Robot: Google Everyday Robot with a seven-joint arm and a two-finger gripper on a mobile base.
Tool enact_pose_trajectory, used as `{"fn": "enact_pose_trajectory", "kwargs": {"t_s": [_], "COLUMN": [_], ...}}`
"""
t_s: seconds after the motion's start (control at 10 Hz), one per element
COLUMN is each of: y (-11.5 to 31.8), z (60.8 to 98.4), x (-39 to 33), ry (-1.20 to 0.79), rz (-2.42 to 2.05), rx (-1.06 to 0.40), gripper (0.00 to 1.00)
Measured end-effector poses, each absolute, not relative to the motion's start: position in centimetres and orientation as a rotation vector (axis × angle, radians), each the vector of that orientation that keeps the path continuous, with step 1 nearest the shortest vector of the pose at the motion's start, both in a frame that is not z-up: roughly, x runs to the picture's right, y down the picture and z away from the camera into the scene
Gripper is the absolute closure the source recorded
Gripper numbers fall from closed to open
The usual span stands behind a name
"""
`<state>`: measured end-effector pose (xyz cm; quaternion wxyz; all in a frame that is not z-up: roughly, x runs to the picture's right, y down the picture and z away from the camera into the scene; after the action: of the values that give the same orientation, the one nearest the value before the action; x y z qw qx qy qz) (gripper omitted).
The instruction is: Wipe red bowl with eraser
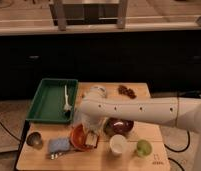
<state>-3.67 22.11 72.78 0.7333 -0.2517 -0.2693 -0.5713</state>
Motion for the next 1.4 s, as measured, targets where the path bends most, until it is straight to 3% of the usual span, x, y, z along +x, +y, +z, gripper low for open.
{"fn": "enact_pose_trajectory", "kwargs": {"t_s": [0.5,0.8,1.4], "y": [20.1,19.6,23.3], "z": [75.5,76.6,74.8], "x": [-3.5,-7.2,-11.3], "ry": [-0.567,-0.595,-0.691], "rz": [-1.244,-1.304,-1.464], "rx": [-0.589,-0.594,-0.609], "gripper": [1.00,1.00,1.00]}}
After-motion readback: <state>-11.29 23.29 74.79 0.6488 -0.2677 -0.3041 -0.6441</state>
